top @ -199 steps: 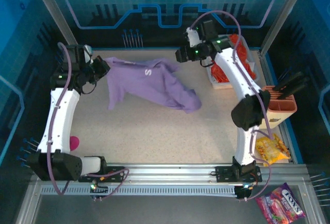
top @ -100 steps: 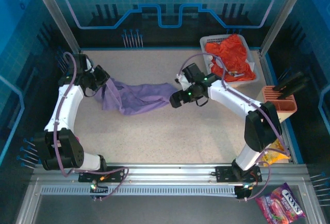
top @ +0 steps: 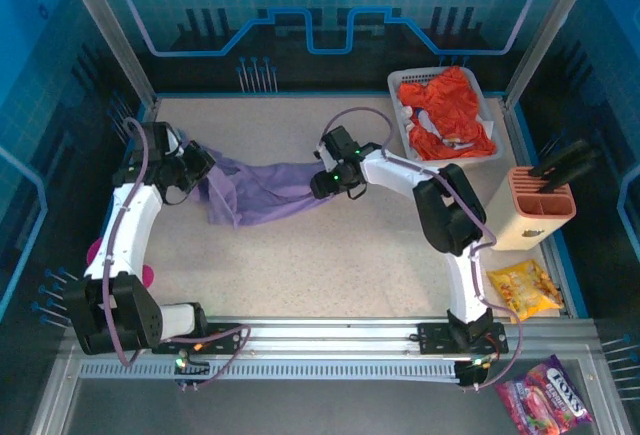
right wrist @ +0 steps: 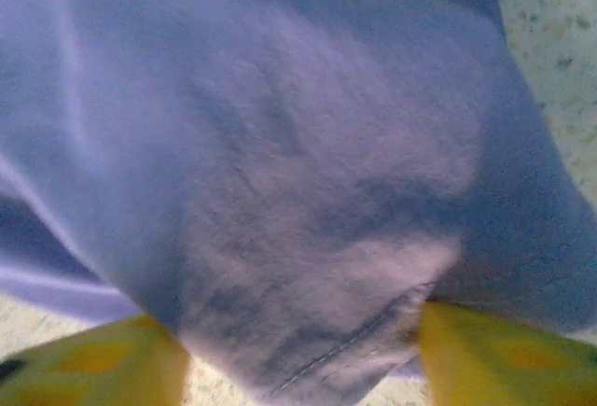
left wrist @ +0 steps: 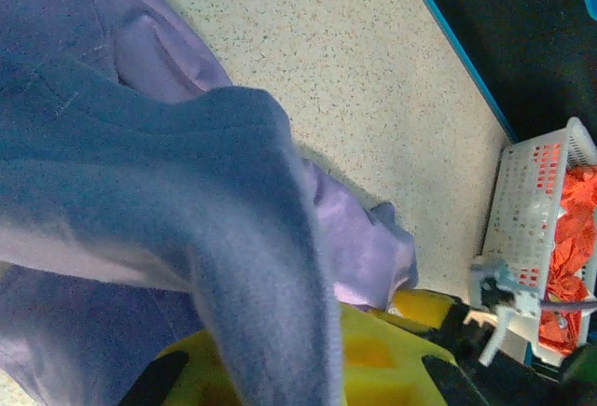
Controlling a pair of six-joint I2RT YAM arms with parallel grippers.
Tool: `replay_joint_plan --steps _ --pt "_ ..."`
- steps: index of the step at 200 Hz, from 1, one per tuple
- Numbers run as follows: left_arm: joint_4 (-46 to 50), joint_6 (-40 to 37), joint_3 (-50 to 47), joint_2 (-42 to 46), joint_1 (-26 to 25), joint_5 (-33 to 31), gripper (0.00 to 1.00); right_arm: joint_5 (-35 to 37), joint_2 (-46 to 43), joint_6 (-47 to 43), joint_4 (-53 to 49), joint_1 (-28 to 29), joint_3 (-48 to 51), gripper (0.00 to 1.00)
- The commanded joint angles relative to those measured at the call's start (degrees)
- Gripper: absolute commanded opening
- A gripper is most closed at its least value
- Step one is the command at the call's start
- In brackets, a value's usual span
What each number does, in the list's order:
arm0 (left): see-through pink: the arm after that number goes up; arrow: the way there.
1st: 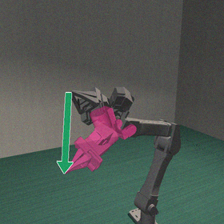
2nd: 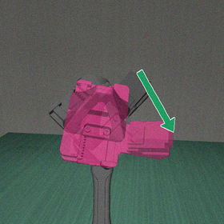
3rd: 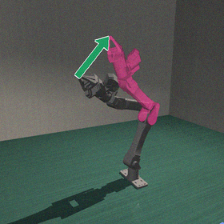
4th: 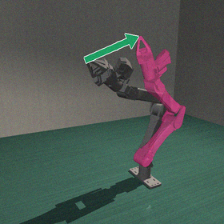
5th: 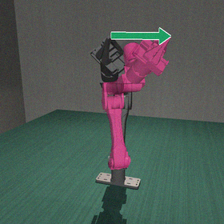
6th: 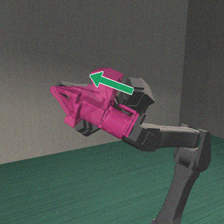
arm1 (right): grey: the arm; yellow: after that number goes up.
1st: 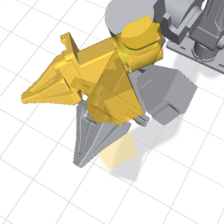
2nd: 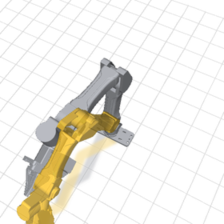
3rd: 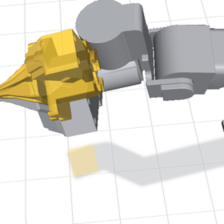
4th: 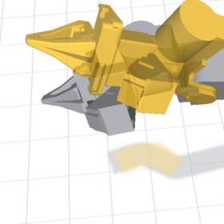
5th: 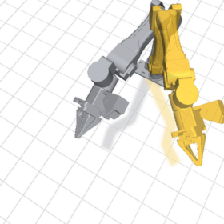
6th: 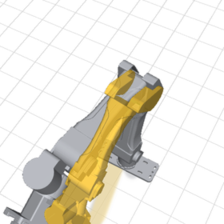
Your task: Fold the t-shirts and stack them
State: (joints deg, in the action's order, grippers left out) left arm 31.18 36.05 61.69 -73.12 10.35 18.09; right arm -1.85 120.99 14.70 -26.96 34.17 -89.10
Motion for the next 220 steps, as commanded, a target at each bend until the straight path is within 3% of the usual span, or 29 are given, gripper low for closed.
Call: replay_joint_plan --steps 1,14,36,80,87,95,109,142,160,179,195,220 --pt "0.43 -1.18 -1.55 1.82 0.42 2.37 0.0 3.95 1.35 2.92 -1.77 0.72 -2.97 0.18" --pt "0.98 -1.72 -1.81 2.01 0.4 3.19 0.0 6.36 -1.57 2.97 -1.13 0.81 0.55 0.0" --pt "0.28 -2.11 -2.99 2.19 0.3 6.13 0.0 6.52 -9.91 1.56 -3.75 0.67 6.01 0.0" --pt "-1.64 -3.02 -4.41 1.93 -1.66 12.91 0.0 -2.47 -29.8 1.03 -16.08 0.13 10.66 0.0" --pt "-1.67 -3.41 -4.39 1.8 -2.31 12.73 0.0 -3.43 -31.36 1.13 -17.64 -0.3 9.97 0.04" --pt "-1.82 -3.75 -4.6 1.63 -2.96 12.47 0.0 -3.69 -31.71 1.1 -20.03 -1.04 8.1 0.07" --pt "-2.34 -3.79 -5.21 0.92 -3.23 12.51 0.0 -3.51 -29.94 1.06 -22.92 -3.05 3.48 0.04" --pt "-3.19 -3.62 -5.1 -1.63 -3.23 12.33 0.0 -5.1 -20.14 4.57 -18.93 -11.19 -7.29 0.0" --pt "-4.03 -3.26 -3.97 -4.17 -3.14 11.52 0.0 -4.73 -11.75 5.82 -17.52 -15.01 -14.88 0.24" --pt "-2.29 -3.76 -1.54 -7.34 -3.01 11.47 0.0 -4.62 -4.51 5.23 -22.69 -17.1 -22.45 0.7" --pt "-1.64 -3.99 -1.12 -8.5 -2.72 10.66 0.03 -3.23 -7.38 4.64 -21.68 -16.5 -16.87 0.99" --pt "-1.53 -4.87 -1.34 -9.47 -1.7 9.93 0.12 -2.36 -17.94 5.77 -15.92 -15.98 0.13 1.0"
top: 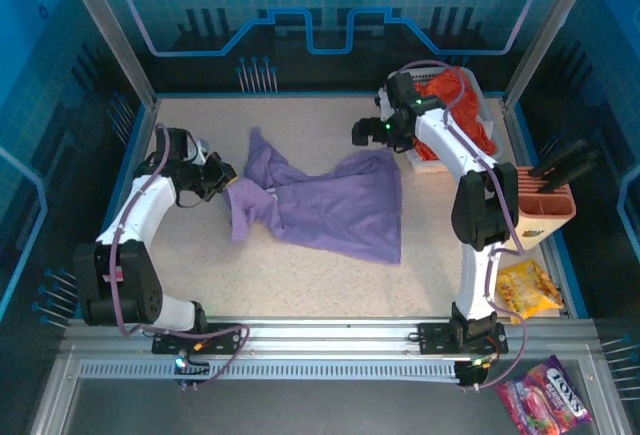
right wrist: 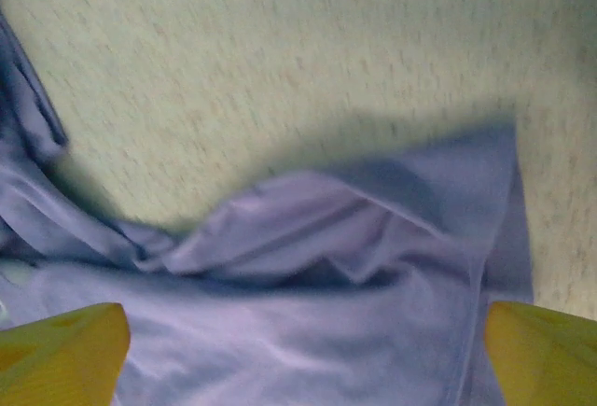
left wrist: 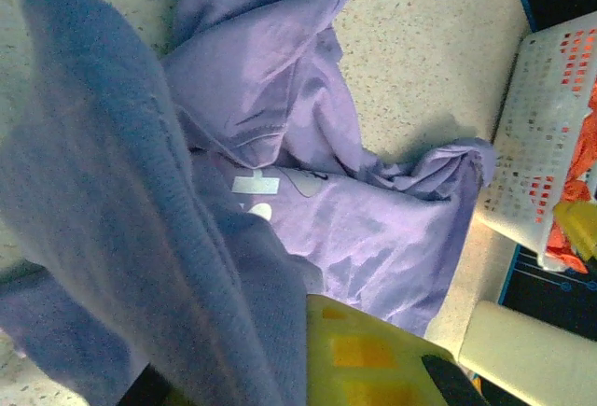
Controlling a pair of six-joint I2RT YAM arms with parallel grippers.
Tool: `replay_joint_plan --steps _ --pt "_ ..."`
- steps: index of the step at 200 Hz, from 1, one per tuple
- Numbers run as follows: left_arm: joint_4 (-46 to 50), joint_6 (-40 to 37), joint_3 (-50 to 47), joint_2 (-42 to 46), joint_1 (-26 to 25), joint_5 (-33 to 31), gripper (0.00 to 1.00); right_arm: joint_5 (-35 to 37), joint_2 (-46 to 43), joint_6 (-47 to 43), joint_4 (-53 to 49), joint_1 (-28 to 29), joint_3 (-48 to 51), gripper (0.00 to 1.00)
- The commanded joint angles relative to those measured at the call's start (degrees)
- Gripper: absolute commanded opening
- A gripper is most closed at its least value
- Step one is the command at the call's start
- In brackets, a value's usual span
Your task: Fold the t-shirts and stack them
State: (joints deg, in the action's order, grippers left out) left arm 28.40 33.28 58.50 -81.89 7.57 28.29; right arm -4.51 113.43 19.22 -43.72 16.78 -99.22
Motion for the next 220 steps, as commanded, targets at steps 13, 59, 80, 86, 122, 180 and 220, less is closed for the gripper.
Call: replay_joint_plan --steps 13,59,80,86,122,180,220 --pt "2.69 -3.13 2.02 -1.2 1.84 -0.68 0.14 0.25 -16.36 2.56 2.58 1.57 18.54 1.0" --pt "10.57 -6.86 0.49 0.55 3.43 -10.06 0.28 0.52 -35.28 13.9 5.59 3.48 41.04 0.56" --pt "11.88 -6.74 -1.32 3.29 3.67 -14.1 0.42 0.94 -35.94 13.87 3.44 4.75 43.89 0.43" --pt "12.23 -6.73 -1.66 3.8 3.68 -14.55 0.45 1.88 -35.62 13.67 2.88 5.2 44.51 0.4" --pt "15.86 -8.2 -2.15 3.64 3.76 -15.38 0.58 3.68 -33.95 13.93 3.05 6.06 48.34 0.4" --pt "17.76 -10.06 -4.4 5.97 4.12 -16.03 0.61 4.34 -30.99 12.07 5.68 8.33 52.8 0.35" --pt "17.92 -10.57 -4.66 5.95 4.12 -15.7 0.61 3.7 -29.02 12.11 7.48 9.4 54.82 0.33"
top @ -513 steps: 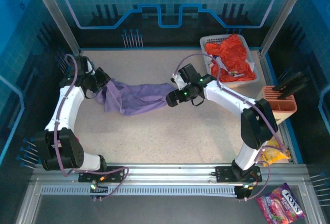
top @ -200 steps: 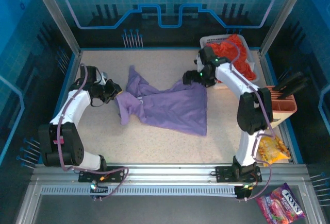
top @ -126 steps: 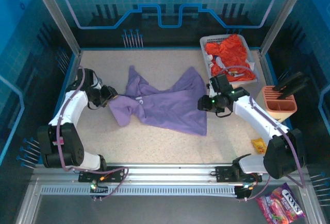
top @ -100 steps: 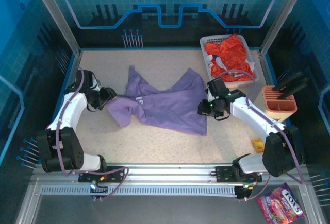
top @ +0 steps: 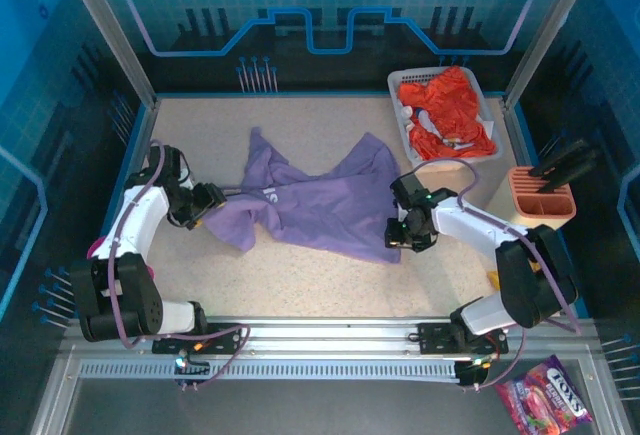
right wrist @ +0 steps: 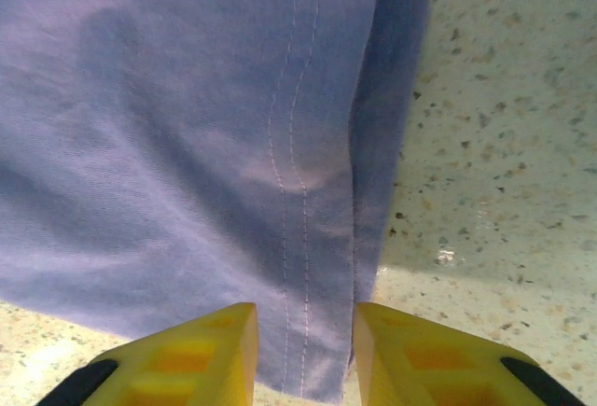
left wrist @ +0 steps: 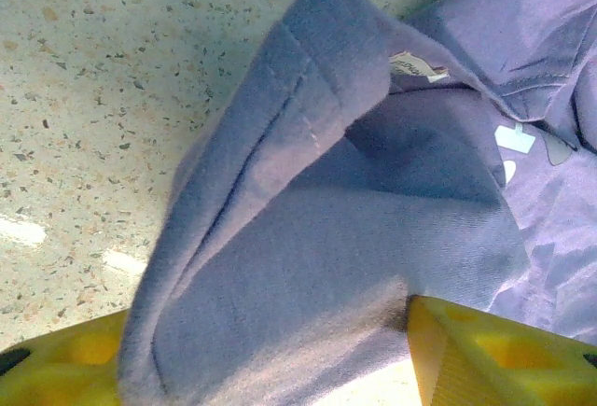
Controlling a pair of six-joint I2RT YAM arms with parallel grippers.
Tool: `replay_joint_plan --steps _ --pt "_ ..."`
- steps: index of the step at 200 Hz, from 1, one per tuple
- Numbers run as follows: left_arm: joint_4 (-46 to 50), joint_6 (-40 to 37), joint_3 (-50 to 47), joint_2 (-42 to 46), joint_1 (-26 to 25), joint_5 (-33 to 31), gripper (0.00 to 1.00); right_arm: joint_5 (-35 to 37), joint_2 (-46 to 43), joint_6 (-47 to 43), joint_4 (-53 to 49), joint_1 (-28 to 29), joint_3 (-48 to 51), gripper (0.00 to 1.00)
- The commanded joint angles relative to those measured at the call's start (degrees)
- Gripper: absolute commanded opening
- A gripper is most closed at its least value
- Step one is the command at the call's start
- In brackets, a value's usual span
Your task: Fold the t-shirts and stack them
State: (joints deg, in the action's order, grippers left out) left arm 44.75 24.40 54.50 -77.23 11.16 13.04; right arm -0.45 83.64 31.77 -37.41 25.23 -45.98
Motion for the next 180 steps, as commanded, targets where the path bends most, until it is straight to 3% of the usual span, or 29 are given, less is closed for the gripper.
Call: replay_joint_plan --steps 1,114,128,150,180 --pt "1.57 -1.71 -0.69 1.29 0.53 -0.46 0.61 -0.4 0.76 -0.37 1.18 0.95 1.63 0.33" --pt "0.17 -1.38 -1.83 1.38 0.53 1.97 0.58 -2.53 -2.66 1.62 0.91 1.75 5.78 0.29" --pt "-0.15 -1.24 -2.23 1.21 0.53 2.42 0.57 -2.72 -2.59 1.96 1.43 1.74 6.16 0.25" --pt "0.06 -1.51 -2.2 1.21 0.53 2.65 0.54 -2.2 -2.22 1.99 1.68 1.59 5.76 0.06" --pt "0.82 -2.4 -1.34 1.48 0.53 1.32 0.41 -0.16 -3.86 -0.08 -0.15 -0.74 2.43 0.0"
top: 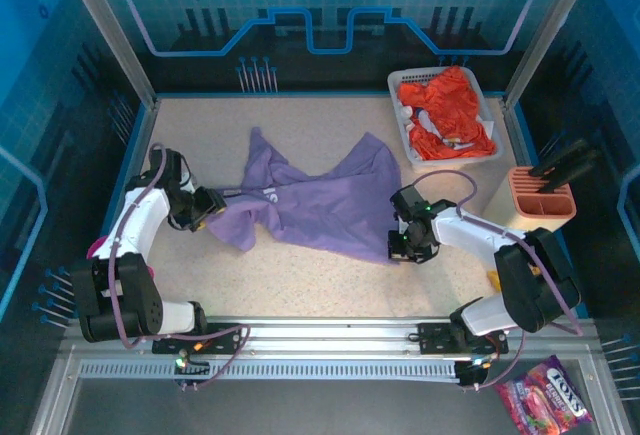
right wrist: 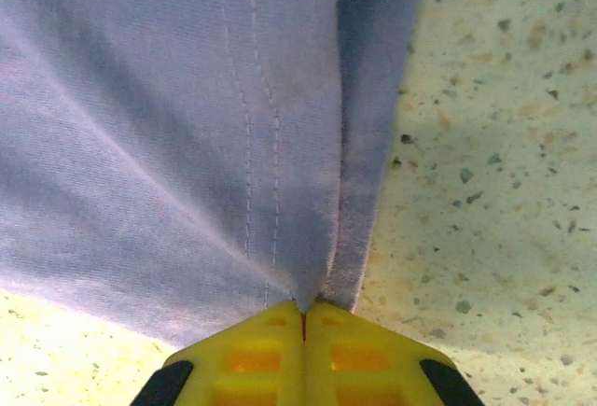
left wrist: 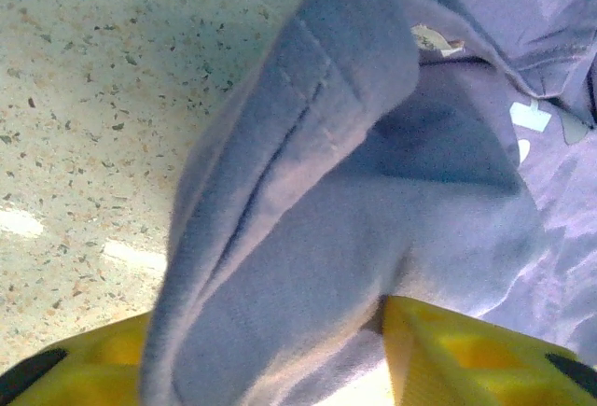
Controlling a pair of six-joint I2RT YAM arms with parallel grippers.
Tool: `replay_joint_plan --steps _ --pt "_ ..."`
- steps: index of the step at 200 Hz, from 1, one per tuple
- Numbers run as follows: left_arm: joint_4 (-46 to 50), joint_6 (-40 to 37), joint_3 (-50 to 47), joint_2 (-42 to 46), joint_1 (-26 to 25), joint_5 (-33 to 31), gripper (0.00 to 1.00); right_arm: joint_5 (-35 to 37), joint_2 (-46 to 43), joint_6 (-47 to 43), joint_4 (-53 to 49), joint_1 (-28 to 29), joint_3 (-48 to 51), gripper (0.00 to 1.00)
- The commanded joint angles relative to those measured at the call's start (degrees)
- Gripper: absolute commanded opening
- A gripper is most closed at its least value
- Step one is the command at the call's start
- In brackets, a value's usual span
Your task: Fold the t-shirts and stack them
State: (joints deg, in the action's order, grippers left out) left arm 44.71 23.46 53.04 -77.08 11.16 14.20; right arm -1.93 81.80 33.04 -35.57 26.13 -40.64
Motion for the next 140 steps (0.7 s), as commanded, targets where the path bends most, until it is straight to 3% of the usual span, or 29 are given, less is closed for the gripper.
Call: replay_joint_plan --steps 1,43,69,99,121,129,140 --pt "0.88 -1.43 0.17 1.28 0.53 0.01 0.4 1.41 -2.05 -1.46 -2.06 -1.8 -3.01 0.0" --pt "0.12 -1.94 4.13 -3.62 0.64 1.3 0.07 -0.54 -0.55 -6.82 -1.88 -11.7 -8.34 0.0" --pt "-0.87 -1.19 7.84 -7.37 0.54 2.12 0.03 -1.02 2.95 -8.48 -1.67 -13.77 -12.19 0.0" --pt "0.64 -2.45 17.5 -15.23 0.57 -2.15 0.02 0.09 6.88 -8.92 0.27 -16.13 -14.36 0.0" --pt "1.48 -1.96 23.86 -22.27 0.62 -1.33 0.04 0.39 8.16 -7.87 3.2 -18.32 -15.7 0.0" --pt "1.06 -1.42 25.15 -24.33 0.62 -0.71 0.12 0.27 8.54 -7.89 3.44 -18.84 -16.35 0.0" --pt "0.67 -1.13 25.9 -25.93 0.61 -0.75 0.35 -0.24 8.97 -8.05 3.1 -19.16 -17.31 0.05"
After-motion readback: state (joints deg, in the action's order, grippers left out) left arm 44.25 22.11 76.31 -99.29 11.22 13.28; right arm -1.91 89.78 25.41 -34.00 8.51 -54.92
